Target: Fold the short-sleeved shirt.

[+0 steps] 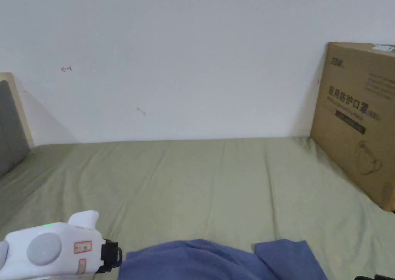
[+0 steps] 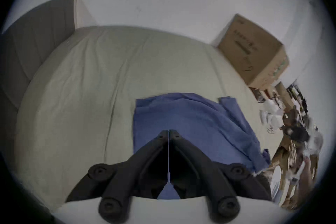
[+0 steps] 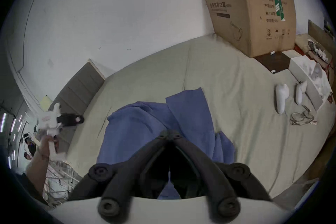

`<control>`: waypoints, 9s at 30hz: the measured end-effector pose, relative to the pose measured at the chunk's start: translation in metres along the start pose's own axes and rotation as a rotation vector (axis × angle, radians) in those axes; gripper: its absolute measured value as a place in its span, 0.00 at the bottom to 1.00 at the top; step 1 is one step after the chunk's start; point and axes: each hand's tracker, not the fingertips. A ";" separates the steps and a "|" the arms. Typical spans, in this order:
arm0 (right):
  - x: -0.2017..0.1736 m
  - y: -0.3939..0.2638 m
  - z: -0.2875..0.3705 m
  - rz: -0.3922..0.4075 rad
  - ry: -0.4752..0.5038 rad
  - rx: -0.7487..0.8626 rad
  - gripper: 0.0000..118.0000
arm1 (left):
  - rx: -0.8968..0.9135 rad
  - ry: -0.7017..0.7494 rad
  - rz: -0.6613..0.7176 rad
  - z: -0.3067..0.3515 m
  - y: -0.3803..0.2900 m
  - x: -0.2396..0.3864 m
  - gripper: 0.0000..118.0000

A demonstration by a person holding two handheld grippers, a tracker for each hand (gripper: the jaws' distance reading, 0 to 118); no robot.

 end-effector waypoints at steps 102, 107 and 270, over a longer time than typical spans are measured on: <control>0.016 0.246 -0.121 0.216 -0.345 0.174 0.00 | 0.413 0.030 -0.068 -0.010 0.127 0.020 0.06; 0.092 0.072 -0.136 0.165 -0.363 -0.184 0.00 | 0.114 0.022 -0.108 -0.040 -0.026 -0.010 0.06; 0.024 -0.040 -0.009 0.095 -0.063 -0.088 0.00 | -0.138 0.241 0.192 -0.028 -0.193 -0.056 1.00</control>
